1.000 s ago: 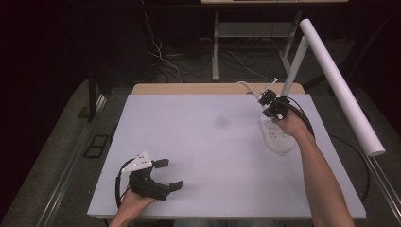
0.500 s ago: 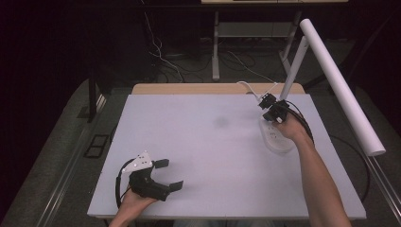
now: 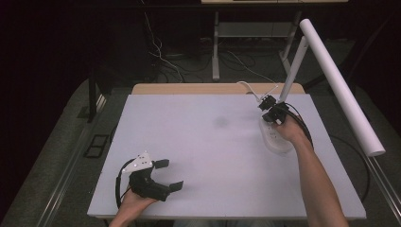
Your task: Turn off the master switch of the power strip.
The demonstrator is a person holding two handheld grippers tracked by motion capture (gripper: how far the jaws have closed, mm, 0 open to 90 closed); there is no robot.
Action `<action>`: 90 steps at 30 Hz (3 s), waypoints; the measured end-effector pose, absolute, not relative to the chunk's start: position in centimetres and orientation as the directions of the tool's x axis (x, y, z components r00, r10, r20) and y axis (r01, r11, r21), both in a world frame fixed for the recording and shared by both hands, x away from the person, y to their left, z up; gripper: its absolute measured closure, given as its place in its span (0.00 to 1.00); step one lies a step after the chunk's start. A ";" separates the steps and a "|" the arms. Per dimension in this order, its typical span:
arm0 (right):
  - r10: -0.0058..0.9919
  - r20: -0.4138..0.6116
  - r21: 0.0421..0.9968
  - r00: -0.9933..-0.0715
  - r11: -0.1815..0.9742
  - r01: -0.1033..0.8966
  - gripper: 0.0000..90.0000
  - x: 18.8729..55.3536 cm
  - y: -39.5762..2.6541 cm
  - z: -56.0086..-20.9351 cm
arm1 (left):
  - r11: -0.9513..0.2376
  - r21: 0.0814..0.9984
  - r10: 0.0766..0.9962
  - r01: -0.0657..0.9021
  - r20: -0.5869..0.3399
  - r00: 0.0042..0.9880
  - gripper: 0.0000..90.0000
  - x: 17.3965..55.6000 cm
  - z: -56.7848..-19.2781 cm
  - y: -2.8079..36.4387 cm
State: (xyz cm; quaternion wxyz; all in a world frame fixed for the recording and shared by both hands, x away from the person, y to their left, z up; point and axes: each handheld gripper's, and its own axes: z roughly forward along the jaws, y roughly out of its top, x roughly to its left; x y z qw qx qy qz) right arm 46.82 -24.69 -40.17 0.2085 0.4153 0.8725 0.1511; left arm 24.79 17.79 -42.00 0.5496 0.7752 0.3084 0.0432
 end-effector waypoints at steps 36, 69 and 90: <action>0.820 -0.189 0.529 -0.540 0.548 0.648 1.00 46.2 -25.6 -40.6 | -0.209 0.879 0.518 0.428 -0.272 0.811 0.00 24.7 -42.0 17.6; 0.823 -0.121 0.624 -0.556 0.498 0.602 0.99 42.6 -25.3 -35.9 | -0.202 0.880 0.516 0.429 -0.276 0.811 0.00 24.8 -42.0 17.6; 0.809 0.085 0.725 -0.582 0.351 0.593 0.12 35.8 -27.3 -35.4 | -0.185 0.887 0.533 0.423 -0.272 0.802 0.00 24.7 -41.9 17.9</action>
